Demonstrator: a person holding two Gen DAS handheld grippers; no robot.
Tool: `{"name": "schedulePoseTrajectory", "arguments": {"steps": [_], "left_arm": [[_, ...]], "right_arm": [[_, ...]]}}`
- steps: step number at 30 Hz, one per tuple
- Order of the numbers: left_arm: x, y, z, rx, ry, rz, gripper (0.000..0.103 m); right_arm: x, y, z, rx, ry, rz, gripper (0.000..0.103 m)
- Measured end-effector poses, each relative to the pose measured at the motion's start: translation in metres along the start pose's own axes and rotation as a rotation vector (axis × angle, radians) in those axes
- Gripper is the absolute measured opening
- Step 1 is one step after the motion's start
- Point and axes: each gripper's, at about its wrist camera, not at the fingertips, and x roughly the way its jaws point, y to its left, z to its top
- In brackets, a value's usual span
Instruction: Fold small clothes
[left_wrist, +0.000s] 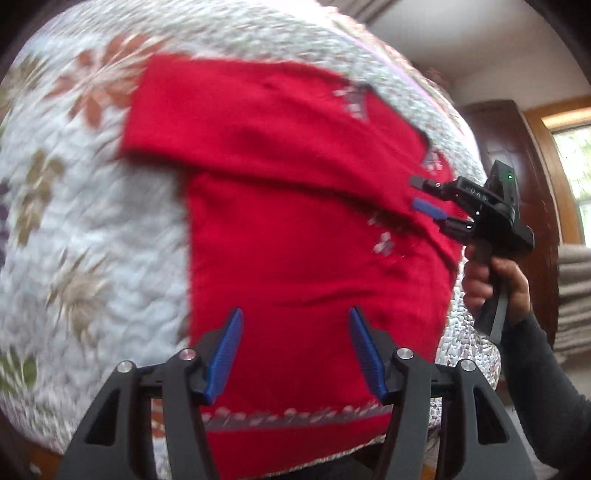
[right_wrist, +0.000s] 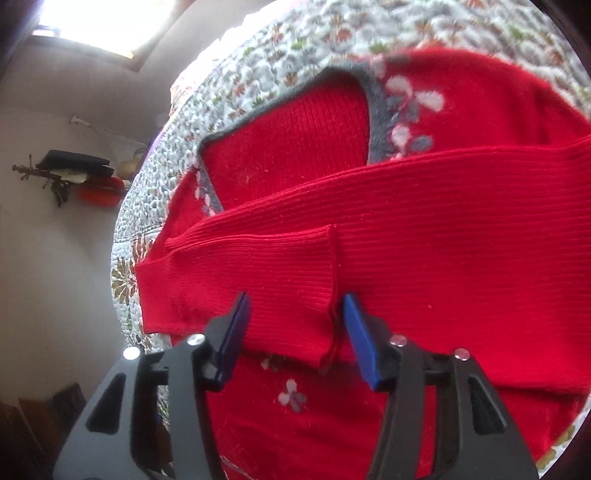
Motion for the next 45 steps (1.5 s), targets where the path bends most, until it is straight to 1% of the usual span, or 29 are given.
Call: {"name": "schedulePoseTrajectory", "arguments": {"steps": [2,3,4,6,8,12,16,19,22,24,28,33,37,41,45], "left_arm": [[-0.002,0.013,-0.006,-0.036,0.007,0.01,0.059],[-0.003,0.016,-0.008,-0.046,0.009,0.01,0.059],[-0.005,0.02,-0.009,-0.06,0.006,0.012,0.059],[-0.009,0.025,-0.011,-0.077,0.002,0.01,0.059],[-0.013,0.027,-0.009,-0.083,-0.01,0.015,0.059],[-0.02,0.032,-0.008,-0.111,-0.025,0.012,0.059],[-0.029,0.032,-0.01,-0.111,-0.047,0.01,0.059],[-0.032,0.029,-0.012,-0.109,-0.055,0.005,0.059],[-0.034,0.022,-0.013,-0.097,-0.07,0.003,0.059],[-0.035,0.018,-0.015,-0.094,-0.073,-0.003,0.059],[-0.033,0.014,-0.015,-0.099,-0.076,-0.003,0.059],[-0.029,0.011,-0.017,-0.098,-0.074,-0.001,0.059],[-0.026,0.01,-0.02,-0.099,-0.065,0.003,0.059],[-0.022,0.01,-0.021,-0.1,-0.055,0.011,0.059],[-0.02,0.01,-0.018,-0.101,-0.046,0.018,0.059]], "right_arm": [[0.005,0.0,0.002,0.005,0.015,-0.007,0.039],[0.005,0.0,0.002,0.011,0.016,-0.009,0.032],[0.006,-0.001,0.003,0.023,0.023,-0.011,0.02],[0.004,-0.002,0.005,0.039,0.036,-0.007,0.006],[-0.001,0.0,0.004,0.035,0.03,-0.01,0.005],[-0.023,0.015,0.004,0.007,0.001,-0.008,0.004],[-0.064,0.034,0.007,-0.038,-0.065,-0.008,0.003],[-0.098,0.037,0.009,-0.047,-0.12,-0.013,0.003],[-0.133,0.027,0.008,-0.042,-0.181,-0.035,0.003],[-0.151,0.016,0.008,-0.032,-0.206,-0.056,0.003],[-0.171,-0.016,0.006,0.005,-0.227,-0.097,0.003],[-0.169,-0.061,0.001,0.057,-0.223,-0.151,0.003],[-0.146,-0.096,-0.006,0.088,-0.189,-0.186,0.003],[-0.13,-0.113,-0.009,0.104,-0.164,-0.202,0.003],[-0.127,-0.116,-0.009,0.11,-0.166,-0.203,0.003]]}}
